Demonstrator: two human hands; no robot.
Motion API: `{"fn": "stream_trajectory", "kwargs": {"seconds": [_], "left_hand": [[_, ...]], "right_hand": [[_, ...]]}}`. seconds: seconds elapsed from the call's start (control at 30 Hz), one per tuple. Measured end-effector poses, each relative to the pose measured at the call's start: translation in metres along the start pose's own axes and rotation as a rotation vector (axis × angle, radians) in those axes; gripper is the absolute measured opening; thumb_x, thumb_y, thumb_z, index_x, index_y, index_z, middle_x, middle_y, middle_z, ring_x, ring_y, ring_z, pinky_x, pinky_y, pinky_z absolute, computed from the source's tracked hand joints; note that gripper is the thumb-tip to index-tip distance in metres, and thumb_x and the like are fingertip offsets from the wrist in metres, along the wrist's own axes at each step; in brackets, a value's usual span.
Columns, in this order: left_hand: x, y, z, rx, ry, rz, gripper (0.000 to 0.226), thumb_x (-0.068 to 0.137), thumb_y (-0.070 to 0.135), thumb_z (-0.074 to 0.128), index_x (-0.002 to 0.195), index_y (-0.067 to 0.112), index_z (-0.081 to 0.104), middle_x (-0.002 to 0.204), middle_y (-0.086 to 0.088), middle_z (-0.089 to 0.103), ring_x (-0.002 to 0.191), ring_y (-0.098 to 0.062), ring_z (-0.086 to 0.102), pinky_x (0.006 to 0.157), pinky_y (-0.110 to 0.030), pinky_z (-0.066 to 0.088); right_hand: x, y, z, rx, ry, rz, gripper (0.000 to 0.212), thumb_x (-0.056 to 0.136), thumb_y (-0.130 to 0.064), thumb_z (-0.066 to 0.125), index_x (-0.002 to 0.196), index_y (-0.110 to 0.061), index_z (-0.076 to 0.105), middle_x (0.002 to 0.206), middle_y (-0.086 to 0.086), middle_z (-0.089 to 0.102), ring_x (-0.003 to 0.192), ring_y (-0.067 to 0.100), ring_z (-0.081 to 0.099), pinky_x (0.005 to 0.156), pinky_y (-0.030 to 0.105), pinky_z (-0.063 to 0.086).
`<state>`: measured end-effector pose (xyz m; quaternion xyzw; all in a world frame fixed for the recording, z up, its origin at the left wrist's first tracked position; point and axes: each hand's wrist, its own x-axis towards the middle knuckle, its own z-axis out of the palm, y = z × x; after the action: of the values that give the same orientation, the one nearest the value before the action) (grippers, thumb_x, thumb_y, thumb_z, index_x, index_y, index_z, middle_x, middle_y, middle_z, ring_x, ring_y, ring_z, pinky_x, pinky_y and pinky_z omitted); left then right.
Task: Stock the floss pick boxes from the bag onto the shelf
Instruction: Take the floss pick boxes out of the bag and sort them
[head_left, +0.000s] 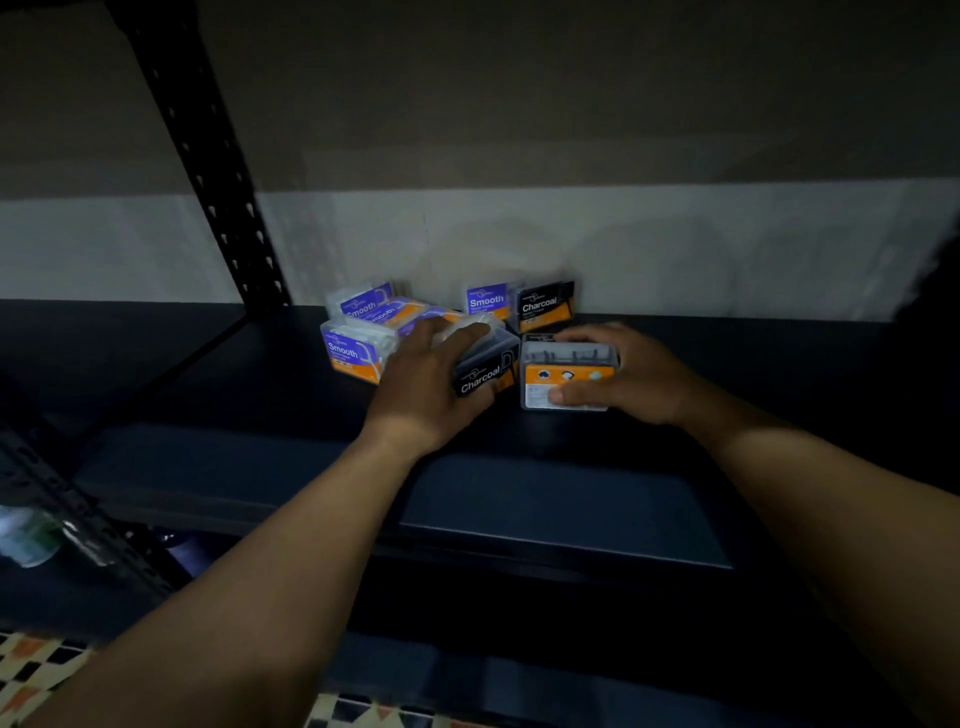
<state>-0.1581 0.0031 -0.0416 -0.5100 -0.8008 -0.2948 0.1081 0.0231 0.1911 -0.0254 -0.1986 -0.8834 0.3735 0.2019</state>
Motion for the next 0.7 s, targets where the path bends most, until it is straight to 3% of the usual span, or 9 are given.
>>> {"fn": "stream_trajectory", "kwargs": {"seconds": [0.27,0.4,0.47,0.63,0.7], "left_hand": [[-0.042,0.035,-0.021,-0.065,0.005,-0.048,0.065,0.083,0.052,0.071,0.142,0.033,0.049,0.145,-0.008,0.040,0.129,-0.029,0.048,0.103,-0.035,0.044],[-0.074,0.057,-0.037,-0.090,-0.019,-0.068,0.061,0.083,0.056,0.070,0.138,0.043,0.048,0.141,-0.003,0.043,0.125,-0.024,0.051,0.099,-0.036,0.045],[-0.094,0.067,-0.043,-0.177,-0.014,-0.074,0.058,0.082,0.051,0.073,0.136,0.041,0.052,0.132,0.000,0.045,0.119,-0.021,0.054,0.094,-0.029,0.045],[-0.146,0.088,-0.048,-0.295,0.048,-0.018,0.058,0.080,0.045,0.078,0.133,0.037,0.057,0.129,0.009,0.042,0.115,-0.008,0.052,0.091,-0.012,0.037],[-0.170,0.095,-0.047,-0.285,0.101,0.024,0.058,0.080,0.042,0.079,0.133,0.034,0.058,0.131,0.006,0.042,0.116,-0.009,0.052,0.094,-0.014,0.040]], "right_hand": [[-0.074,-0.023,-0.003,-0.149,0.067,0.085,0.077,0.058,-0.060,0.082,0.128,-0.046,0.054,0.117,-0.010,0.047,0.101,0.007,0.056,0.088,0.023,0.045],[-0.115,-0.036,0.001,-0.152,0.073,0.090,0.078,0.056,-0.070,0.078,0.127,-0.047,0.056,0.119,-0.011,0.051,0.097,0.004,0.060,0.086,0.025,0.051],[-0.136,-0.040,0.003,-0.166,0.093,0.092,0.080,0.053,-0.078,0.073,0.125,-0.049,0.057,0.116,-0.011,0.056,0.094,0.003,0.063,0.084,0.027,0.056],[-0.204,-0.059,0.020,-0.100,0.228,0.073,0.074,0.061,-0.063,0.079,0.129,-0.046,0.053,0.116,-0.015,0.043,0.100,-0.003,0.054,0.088,0.024,0.050],[-0.235,-0.062,0.036,-0.052,0.291,0.001,0.075,0.060,-0.061,0.079,0.128,-0.046,0.054,0.118,-0.013,0.040,0.106,-0.003,0.054,0.093,0.023,0.049]]}}
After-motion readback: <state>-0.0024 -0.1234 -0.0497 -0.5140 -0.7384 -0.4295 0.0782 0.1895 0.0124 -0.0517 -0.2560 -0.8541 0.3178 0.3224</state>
